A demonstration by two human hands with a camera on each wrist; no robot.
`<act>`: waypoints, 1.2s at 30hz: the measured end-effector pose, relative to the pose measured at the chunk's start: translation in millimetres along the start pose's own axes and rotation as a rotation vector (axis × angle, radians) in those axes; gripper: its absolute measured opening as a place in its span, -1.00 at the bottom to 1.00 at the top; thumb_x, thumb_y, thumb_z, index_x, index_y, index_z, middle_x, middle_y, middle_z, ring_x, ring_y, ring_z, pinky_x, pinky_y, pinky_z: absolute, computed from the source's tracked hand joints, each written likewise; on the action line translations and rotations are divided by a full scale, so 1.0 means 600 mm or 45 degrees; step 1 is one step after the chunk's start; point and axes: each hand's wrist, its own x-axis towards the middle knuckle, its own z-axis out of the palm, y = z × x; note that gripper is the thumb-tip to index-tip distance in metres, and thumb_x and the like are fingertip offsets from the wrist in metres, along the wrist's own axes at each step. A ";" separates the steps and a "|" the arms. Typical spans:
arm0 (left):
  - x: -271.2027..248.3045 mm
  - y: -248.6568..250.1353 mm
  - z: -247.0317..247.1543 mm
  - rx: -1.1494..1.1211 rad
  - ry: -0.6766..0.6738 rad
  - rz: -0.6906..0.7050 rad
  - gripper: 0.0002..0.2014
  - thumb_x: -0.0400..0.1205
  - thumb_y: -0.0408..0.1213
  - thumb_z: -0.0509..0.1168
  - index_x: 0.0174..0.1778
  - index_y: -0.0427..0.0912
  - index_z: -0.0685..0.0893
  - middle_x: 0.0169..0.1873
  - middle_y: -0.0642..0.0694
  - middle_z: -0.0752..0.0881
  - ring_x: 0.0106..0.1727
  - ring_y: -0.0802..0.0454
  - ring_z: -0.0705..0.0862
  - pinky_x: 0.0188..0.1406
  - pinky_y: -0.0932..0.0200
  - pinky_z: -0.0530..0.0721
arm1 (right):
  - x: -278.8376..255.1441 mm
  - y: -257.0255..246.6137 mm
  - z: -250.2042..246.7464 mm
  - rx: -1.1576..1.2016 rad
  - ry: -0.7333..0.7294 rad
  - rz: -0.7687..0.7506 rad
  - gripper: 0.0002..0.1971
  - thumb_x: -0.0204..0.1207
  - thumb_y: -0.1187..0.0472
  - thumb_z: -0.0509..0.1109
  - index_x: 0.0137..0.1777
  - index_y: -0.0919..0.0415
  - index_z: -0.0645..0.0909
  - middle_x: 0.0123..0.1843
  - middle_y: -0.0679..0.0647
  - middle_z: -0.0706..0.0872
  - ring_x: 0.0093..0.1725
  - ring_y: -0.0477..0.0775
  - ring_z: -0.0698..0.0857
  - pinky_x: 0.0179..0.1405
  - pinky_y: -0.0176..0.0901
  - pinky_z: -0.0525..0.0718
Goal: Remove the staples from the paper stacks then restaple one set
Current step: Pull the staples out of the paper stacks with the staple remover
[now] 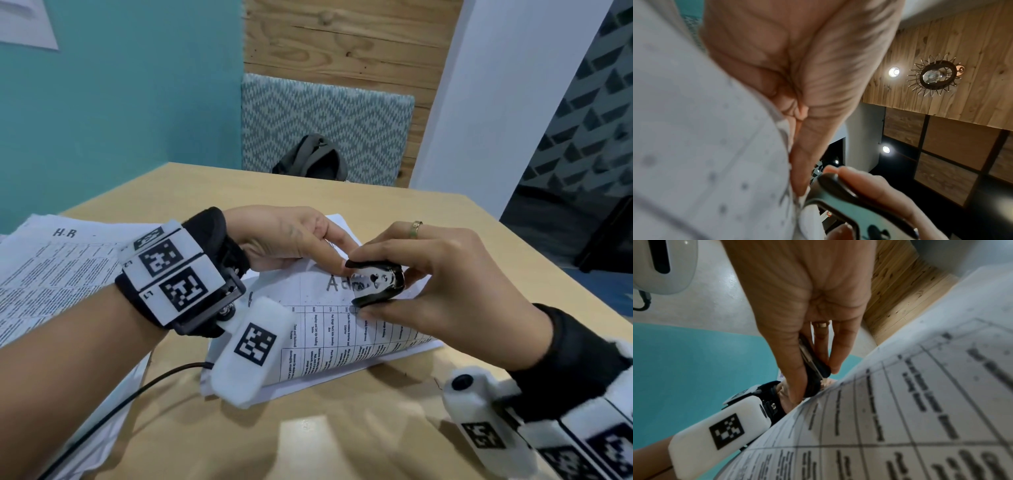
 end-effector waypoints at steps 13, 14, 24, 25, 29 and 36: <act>0.010 -0.011 -0.001 -0.069 -0.005 -0.043 -0.77 0.38 -0.45 0.33 -0.06 -0.30 0.71 -0.19 -0.18 0.79 -0.15 0.02 0.75 0.07 0.20 0.68 | 0.001 -0.001 -0.005 -0.073 -0.092 0.060 -0.60 0.11 0.07 0.56 0.01 0.07 0.77 -0.19 -0.05 0.72 -0.23 -0.11 0.57 -0.26 -0.26 0.56; 0.010 -0.011 -0.001 -0.062 -0.005 -0.046 -0.76 0.37 -0.45 0.33 -0.05 -0.30 0.71 -0.19 -0.18 0.79 -0.15 0.02 0.75 0.10 0.18 0.67 | 0.001 -0.002 -0.005 -0.077 -0.100 0.066 -0.60 0.12 0.06 0.55 0.02 0.06 0.77 -0.18 -0.06 0.71 -0.23 -0.12 0.57 -0.28 -0.27 0.56; 0.011 -0.010 0.001 -0.100 -0.025 -0.044 -0.65 0.36 -0.47 0.31 0.08 -0.44 0.64 -0.16 -0.20 0.77 -0.19 0.08 0.76 0.02 0.29 0.69 | 0.006 -0.010 -0.013 -0.111 -0.173 0.047 -0.58 0.11 0.09 0.54 0.04 0.06 0.76 -0.16 -0.08 0.71 -0.19 -0.14 0.55 -0.32 -0.21 0.62; 0.011 -0.010 0.002 -0.111 -0.031 -0.048 -0.68 0.36 -0.48 0.30 0.05 -0.41 0.66 -0.18 -0.19 0.77 -0.20 0.08 0.76 0.00 0.29 0.70 | 0.005 -0.011 -0.013 -0.128 -0.167 0.042 -0.58 0.11 0.09 0.54 0.04 0.06 0.76 -0.17 -0.07 0.71 -0.21 -0.14 0.54 -0.34 -0.14 0.64; 0.010 -0.008 0.003 -0.110 -0.032 -0.040 -0.78 0.36 -0.49 0.31 -0.10 -0.30 0.73 -0.25 -0.17 0.78 -0.24 0.07 0.75 -0.05 0.29 0.71 | 0.001 -0.012 -0.010 -0.159 -0.131 0.014 -0.62 0.12 0.10 0.54 0.01 0.07 0.77 -0.23 -0.05 0.70 -0.30 -0.12 0.52 -0.40 0.06 0.66; 0.009 -0.006 0.002 -0.102 -0.030 -0.012 -0.77 0.38 -0.49 0.29 -0.07 -0.30 0.71 -0.30 -0.13 0.79 -0.27 0.10 0.75 -0.10 0.31 0.72 | -0.003 -0.014 -0.013 -0.206 -0.087 -0.027 -0.65 0.11 0.16 0.54 -0.05 0.14 0.76 -0.30 0.01 0.68 -0.35 -0.04 0.55 -0.45 0.06 0.64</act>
